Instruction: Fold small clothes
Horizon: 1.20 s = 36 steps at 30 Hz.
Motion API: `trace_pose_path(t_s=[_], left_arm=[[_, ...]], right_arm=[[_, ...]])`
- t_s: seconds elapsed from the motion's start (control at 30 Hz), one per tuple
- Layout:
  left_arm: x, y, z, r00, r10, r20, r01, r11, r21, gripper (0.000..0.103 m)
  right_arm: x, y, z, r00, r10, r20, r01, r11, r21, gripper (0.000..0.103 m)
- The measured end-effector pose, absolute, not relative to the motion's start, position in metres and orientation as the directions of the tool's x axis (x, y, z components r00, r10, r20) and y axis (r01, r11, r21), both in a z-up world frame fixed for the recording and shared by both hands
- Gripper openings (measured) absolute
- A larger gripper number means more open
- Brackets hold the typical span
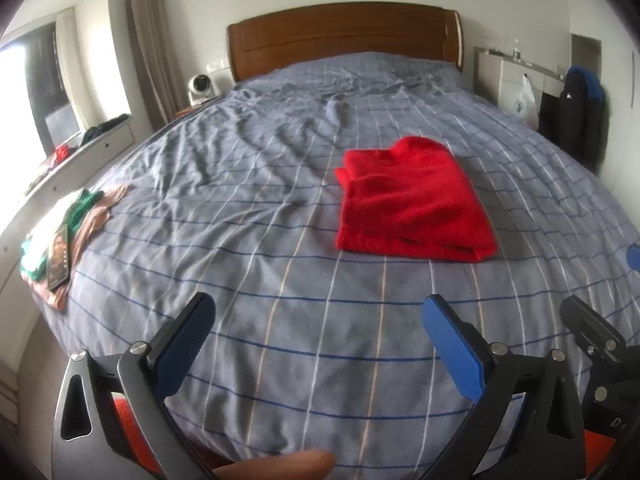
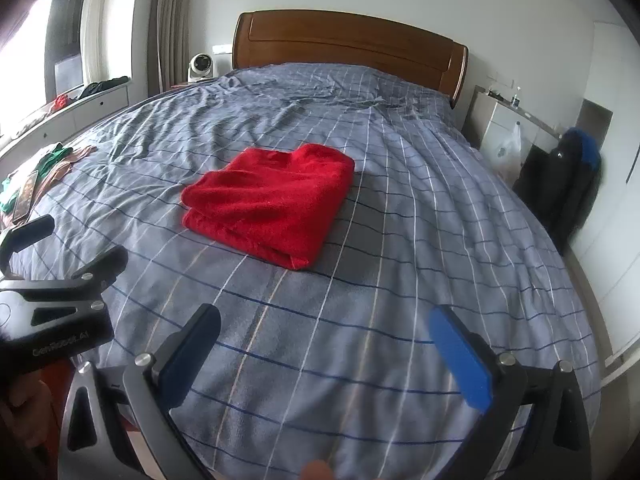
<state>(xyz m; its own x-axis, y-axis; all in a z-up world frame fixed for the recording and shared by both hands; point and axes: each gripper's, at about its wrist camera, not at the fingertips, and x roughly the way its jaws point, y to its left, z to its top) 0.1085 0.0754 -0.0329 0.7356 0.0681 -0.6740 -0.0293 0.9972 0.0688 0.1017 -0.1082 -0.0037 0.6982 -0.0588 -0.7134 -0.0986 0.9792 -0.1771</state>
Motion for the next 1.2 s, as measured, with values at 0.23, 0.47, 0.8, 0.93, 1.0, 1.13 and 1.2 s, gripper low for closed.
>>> trace_pose_path(t_s=[0.23, 0.47, 0.8, 0.93, 1.0, 1.13, 1.2], left_arm=[[0.108, 0.076, -0.033, 0.729, 0.056, -0.682, -0.022, 0.998, 0.058, 0.103], [0.096, 0.079, -0.008, 0.77, 0.105, -0.629, -0.068, 0.994, 0.083, 0.103], [0.077, 0.081, 0.024, 0.805, 0.063, -0.59, -0.029, 0.997, 0.067, 0.103], [0.078, 0.08, 0.023, 0.803, 0.056, -0.594, -0.023, 0.998, 0.064, 0.103], [0.078, 0.081, 0.023, 0.801, 0.058, -0.595, -0.025, 0.998, 0.063, 0.103], [0.078, 0.082, 0.021, 0.797, 0.056, -0.602, -0.029, 0.998, 0.054, 0.103], [0.078, 0.081, 0.021, 0.795, 0.054, -0.605, -0.026, 0.998, 0.054, 0.103]], right_arm=[[0.101, -0.112, -0.002, 0.695, -0.05, -0.717, -0.094, 0.983, -0.159, 0.102], [0.094, -0.131, 0.024, 0.691, 0.146, -0.708, -0.128, 0.989, 0.079, 0.102], [0.076, -0.113, 0.051, 0.684, 0.102, -0.723, -0.162, 0.987, -0.014, 0.102], [0.076, -0.112, 0.047, 0.681, 0.087, -0.727, -0.158, 0.987, -0.031, 0.102], [0.077, -0.113, 0.044, 0.683, 0.069, -0.727, -0.146, 0.988, -0.043, 0.102], [0.08, -0.115, 0.04, 0.681, 0.049, -0.731, -0.127, 0.99, -0.053, 0.102], [0.08, -0.115, 0.039, 0.68, 0.043, -0.732, -0.126, 0.99, -0.058, 0.102]])
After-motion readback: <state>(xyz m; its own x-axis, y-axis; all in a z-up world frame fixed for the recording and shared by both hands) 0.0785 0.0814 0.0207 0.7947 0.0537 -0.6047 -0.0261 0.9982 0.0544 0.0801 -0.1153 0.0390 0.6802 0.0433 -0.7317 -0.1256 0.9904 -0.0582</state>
